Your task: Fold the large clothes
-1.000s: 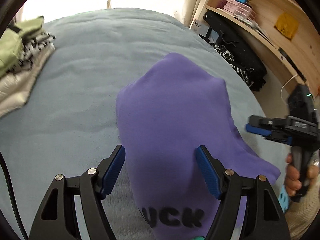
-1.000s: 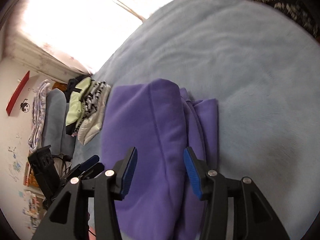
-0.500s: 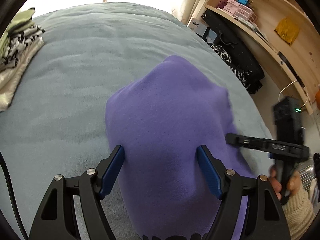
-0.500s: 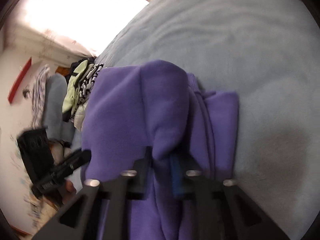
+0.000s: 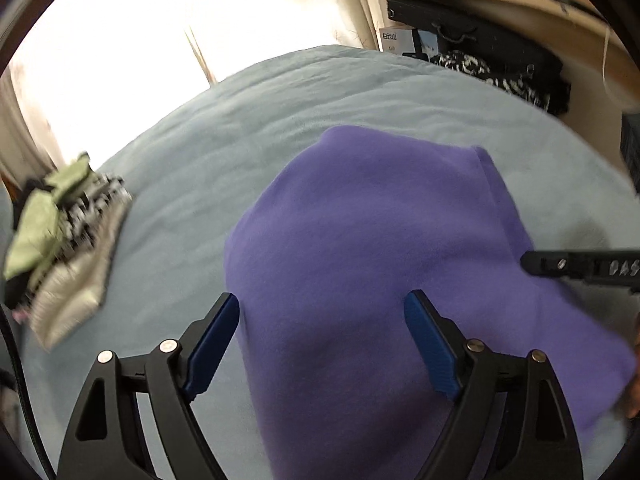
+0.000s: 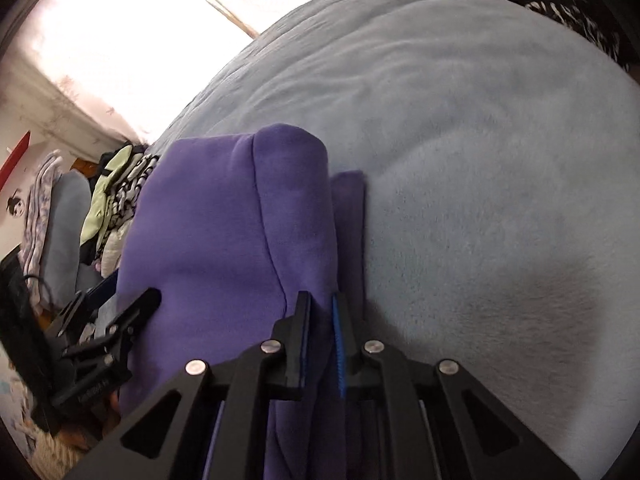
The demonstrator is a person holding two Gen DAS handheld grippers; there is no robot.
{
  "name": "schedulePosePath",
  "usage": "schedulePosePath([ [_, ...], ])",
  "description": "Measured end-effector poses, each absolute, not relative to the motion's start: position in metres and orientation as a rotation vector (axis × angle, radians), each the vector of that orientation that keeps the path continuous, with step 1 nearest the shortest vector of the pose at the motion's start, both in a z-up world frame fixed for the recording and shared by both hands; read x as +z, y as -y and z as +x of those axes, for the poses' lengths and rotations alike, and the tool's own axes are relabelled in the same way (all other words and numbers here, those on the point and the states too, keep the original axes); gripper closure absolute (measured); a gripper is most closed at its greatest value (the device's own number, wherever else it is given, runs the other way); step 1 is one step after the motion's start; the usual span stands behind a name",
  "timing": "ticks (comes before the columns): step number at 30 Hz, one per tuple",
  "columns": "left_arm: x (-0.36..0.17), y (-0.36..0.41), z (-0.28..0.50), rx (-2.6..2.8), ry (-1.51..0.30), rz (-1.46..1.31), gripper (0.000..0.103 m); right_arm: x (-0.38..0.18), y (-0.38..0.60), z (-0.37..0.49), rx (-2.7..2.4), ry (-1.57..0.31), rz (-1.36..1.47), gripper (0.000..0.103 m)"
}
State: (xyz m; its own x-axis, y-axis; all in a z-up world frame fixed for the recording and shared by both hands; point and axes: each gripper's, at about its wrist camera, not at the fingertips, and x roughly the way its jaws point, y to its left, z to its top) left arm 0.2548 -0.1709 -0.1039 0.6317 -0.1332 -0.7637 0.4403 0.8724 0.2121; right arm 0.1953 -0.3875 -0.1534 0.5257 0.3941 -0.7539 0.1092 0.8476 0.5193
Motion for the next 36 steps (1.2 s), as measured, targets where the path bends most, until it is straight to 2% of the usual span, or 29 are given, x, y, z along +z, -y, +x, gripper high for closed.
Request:
schedulePosePath([
  [3, -0.105, 0.172, 0.257, -0.34, -0.823, 0.396, 0.016, -0.155, 0.391, 0.195, 0.173, -1.013, 0.576, 0.093],
  [7, -0.099, 0.157, 0.267, -0.376, -0.896, 0.284, 0.016, -0.151, 0.397, 0.19, 0.17, -1.026, 0.609, 0.08],
  [9, -0.094, 0.149, 0.268, -0.389, -0.918, 0.253, 0.016, -0.145, 0.394, 0.19, 0.163, -1.04, 0.629, 0.078],
  [16, -0.062, 0.119, 0.234, -0.423, -0.918, 0.197, 0.016, -0.093, 0.363, 0.164, 0.199, -1.005, 0.5, 0.078],
  [21, -0.066, 0.098, 0.192, -0.424, -0.927, 0.166, 0.016, -0.073, 0.331, 0.146, 0.302, -0.995, 0.42, 0.078],
  [27, -0.094, 0.086, 0.169, -0.439, -0.989, 0.097, 0.016, -0.103, 0.322, 0.141, 0.293, -1.085, 0.353, 0.078],
  [31, -0.107, 0.076, 0.171, -0.461, -1.042, 0.006, 0.016, -0.116, 0.332, 0.131, 0.276, -1.107, 0.335, 0.086],
  [36, -0.122, 0.073, 0.176, -0.476, -1.048, -0.002, 0.008, -0.129, 0.334, 0.117, 0.235, -1.119, 0.281, 0.089],
])
